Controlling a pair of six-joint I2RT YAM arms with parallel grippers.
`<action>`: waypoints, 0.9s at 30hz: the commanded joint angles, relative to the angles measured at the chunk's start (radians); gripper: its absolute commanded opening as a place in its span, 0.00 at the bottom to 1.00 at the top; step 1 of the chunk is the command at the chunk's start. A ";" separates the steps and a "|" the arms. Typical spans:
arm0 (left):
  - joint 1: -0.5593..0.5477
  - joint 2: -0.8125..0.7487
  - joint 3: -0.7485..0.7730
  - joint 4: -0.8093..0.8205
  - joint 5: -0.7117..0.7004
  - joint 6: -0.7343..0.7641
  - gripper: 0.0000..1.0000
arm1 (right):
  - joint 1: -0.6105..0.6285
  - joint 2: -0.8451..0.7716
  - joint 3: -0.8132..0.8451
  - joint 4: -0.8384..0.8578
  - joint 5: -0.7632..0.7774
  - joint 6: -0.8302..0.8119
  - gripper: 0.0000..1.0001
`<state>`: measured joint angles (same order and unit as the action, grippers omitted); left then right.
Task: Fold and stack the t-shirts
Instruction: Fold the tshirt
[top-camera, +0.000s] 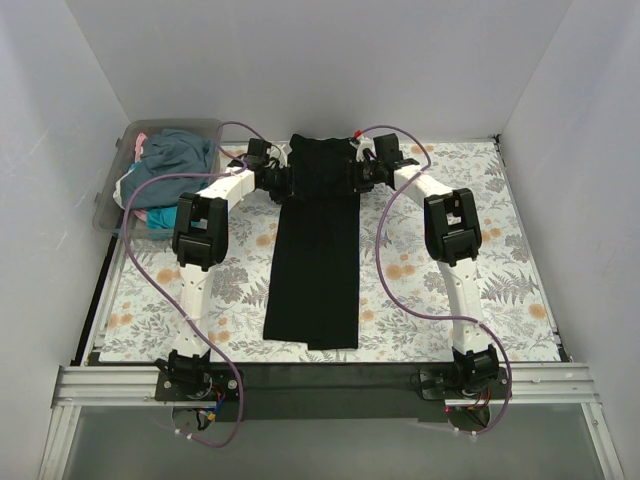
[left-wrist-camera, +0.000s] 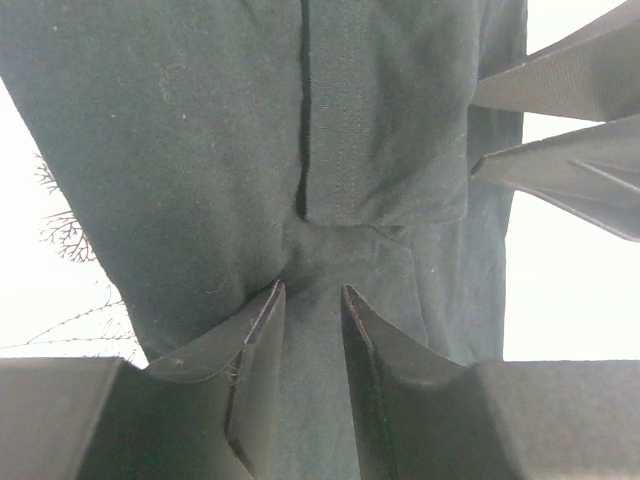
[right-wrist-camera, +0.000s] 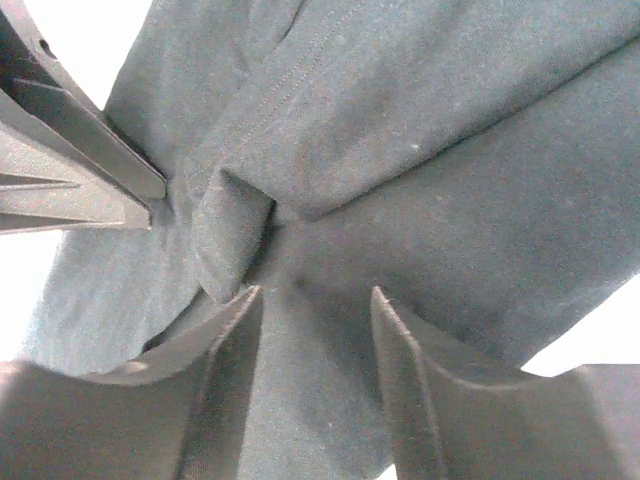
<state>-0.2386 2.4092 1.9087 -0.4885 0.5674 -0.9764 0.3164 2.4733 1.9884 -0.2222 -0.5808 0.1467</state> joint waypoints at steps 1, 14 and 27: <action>0.012 0.005 0.018 -0.035 -0.034 0.015 0.30 | -0.017 0.007 0.032 0.006 0.015 -0.029 0.57; 0.067 -0.592 -0.342 0.053 0.175 0.255 0.81 | 0.007 -0.473 -0.244 -0.198 -0.123 -0.277 0.86; 0.165 -1.258 -0.920 -0.507 0.351 1.342 0.87 | 0.360 -1.092 -0.810 -0.556 0.171 -0.849 0.90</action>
<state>-0.0689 1.2270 1.1088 -0.7448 0.8635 -0.0387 0.6300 1.4750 1.2564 -0.6769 -0.5148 -0.5186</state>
